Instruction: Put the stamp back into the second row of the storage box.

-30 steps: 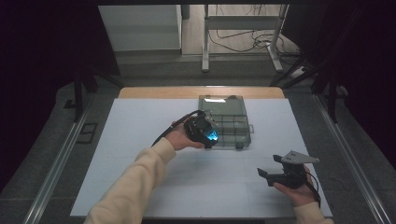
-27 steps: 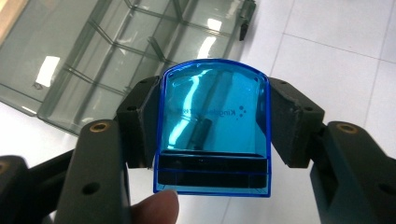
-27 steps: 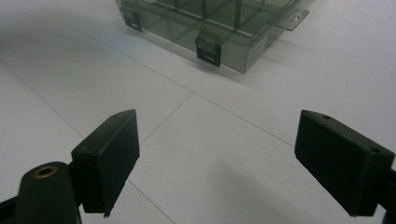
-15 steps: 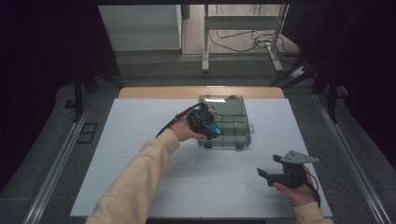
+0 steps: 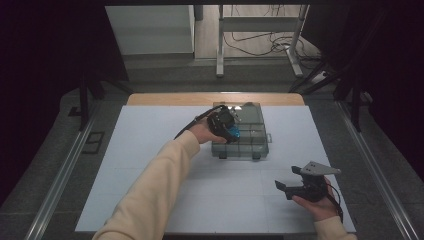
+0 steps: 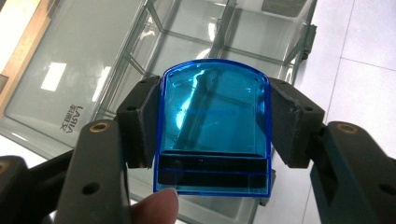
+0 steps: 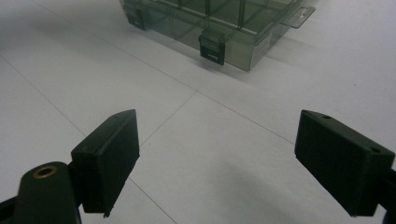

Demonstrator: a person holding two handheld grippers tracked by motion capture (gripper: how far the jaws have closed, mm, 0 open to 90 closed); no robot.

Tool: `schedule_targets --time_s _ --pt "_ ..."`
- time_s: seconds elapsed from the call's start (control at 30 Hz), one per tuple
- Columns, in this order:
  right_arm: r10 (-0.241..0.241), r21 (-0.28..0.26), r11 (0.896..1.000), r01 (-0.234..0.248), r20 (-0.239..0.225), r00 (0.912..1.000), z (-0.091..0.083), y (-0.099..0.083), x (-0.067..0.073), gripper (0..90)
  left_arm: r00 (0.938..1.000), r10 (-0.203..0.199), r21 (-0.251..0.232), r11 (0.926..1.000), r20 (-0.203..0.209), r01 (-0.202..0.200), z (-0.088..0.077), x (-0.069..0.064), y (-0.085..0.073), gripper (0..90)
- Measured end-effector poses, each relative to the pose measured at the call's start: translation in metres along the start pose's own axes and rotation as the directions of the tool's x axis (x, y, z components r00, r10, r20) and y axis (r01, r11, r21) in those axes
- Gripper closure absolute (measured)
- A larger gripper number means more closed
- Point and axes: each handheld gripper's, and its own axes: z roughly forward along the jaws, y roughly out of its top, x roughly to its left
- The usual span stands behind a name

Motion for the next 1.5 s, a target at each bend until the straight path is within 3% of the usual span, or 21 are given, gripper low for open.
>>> schedule_targets --time_s 0.73,0.87,0.9,1.0,1.1,1.5 --pt "-0.004 0.005 1.000 0.004 -0.001 1.0000 0.000 -0.001 0.000 14.0 0.9984 0.052 0.062 0.9967 0.022 -0.053 0.024 -0.003 -0.009 41.1" --pt "-0.004 0.005 1.000 0.004 0.000 1.0000 0.000 -0.001 0.000 14.0 0.9977 0.067 0.076 0.9948 -0.001 -0.067 0.027 -0.005 -0.008 40.7" --pt "-0.004 0.006 1.000 0.004 0.000 1.0000 0.000 -0.001 0.000 14.0 0.9978 0.066 0.062 0.9959 0.010 -0.066 0.027 -0.005 -0.009 39.1" --pt "-0.004 0.006 1.000 0.004 0.001 1.0000 0.000 -0.001 0.000 14.0 0.9976 0.066 0.038 0.9971 0.020 -0.066 0.025 -0.007 -0.008 22.2" --pt "-0.003 0.005 1.000 0.003 0.000 1.0000 0.000 -0.001 -0.001 14.0 0.9984 0.050 0.017 0.9986 0.028 -0.051 0.019 -0.006 -0.007 15.6" --pt "-0.006 0.008 1.000 0.006 0.001 1.0000 0.001 -0.001 -0.001 14.0 0.9984 0.001 0.007 1.0000 0.057 -0.001 0.011 -0.005 -0.011 11.3"
